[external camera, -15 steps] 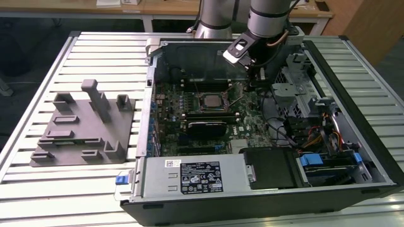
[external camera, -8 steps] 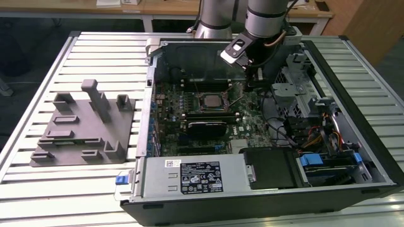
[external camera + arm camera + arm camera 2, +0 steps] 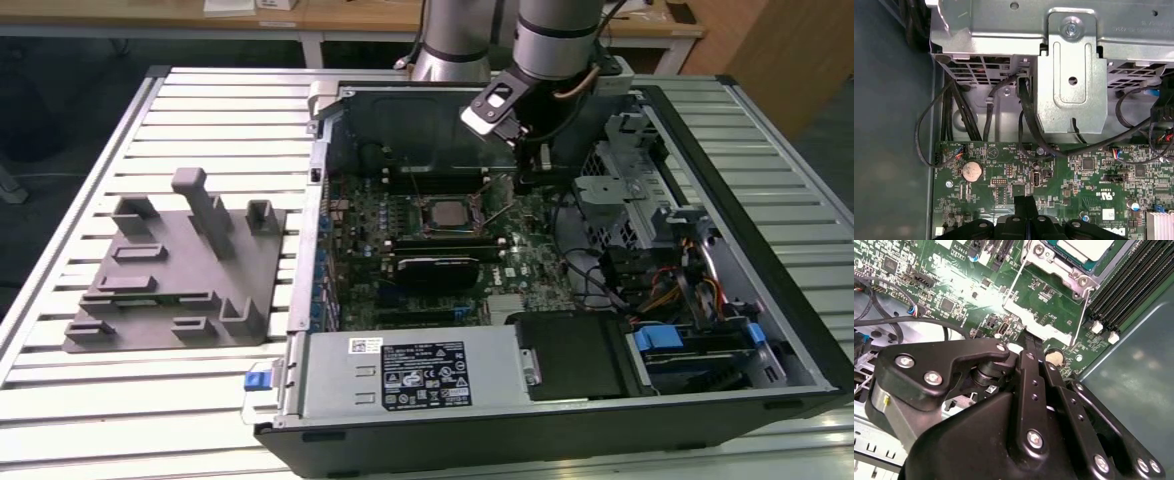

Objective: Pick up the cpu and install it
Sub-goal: 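Close the cpu cover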

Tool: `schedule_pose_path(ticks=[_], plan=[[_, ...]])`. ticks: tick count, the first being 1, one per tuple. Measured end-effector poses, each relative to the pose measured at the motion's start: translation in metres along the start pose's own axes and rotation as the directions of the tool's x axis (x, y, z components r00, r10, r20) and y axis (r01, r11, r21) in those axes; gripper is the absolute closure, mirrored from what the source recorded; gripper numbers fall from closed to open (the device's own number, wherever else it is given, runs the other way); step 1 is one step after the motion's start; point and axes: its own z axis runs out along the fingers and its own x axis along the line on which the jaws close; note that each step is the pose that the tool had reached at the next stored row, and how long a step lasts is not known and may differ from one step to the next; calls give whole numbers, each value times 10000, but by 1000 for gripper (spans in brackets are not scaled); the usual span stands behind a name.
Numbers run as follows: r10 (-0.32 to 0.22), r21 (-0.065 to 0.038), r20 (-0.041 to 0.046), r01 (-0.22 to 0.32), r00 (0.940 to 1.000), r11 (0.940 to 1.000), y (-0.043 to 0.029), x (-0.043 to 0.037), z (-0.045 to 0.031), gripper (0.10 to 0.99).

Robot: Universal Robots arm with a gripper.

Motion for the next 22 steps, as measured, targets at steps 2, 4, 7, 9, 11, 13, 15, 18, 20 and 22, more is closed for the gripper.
schedule_pose_path(ticks=[2,4,7,9,11,13,15,18,20,22], plan=[[0,0,0,0,10000,10000,-17,0,0,980],[0,0,1,0,10000,10000,-30,0,0,980],[0,0,0,0,10000,10000,-108,0,-2,980],[0,0,0,0,10000,10000,-135,0,-3,980],[0,0,-1,0,10000,10000,-161,0,-3,980],[0,-1,0,0,10000,10000,-188,0,-4,980],[-1,0,0,1,10000,10000,-213,0,-4,980],[0,0,0,0,10000,10000,-258,0,-5,980],[0,0,0,0,10000,10000,-286,1,-4,980],[-1,0,1,1,10000,10000,-317,1,-3,980]])
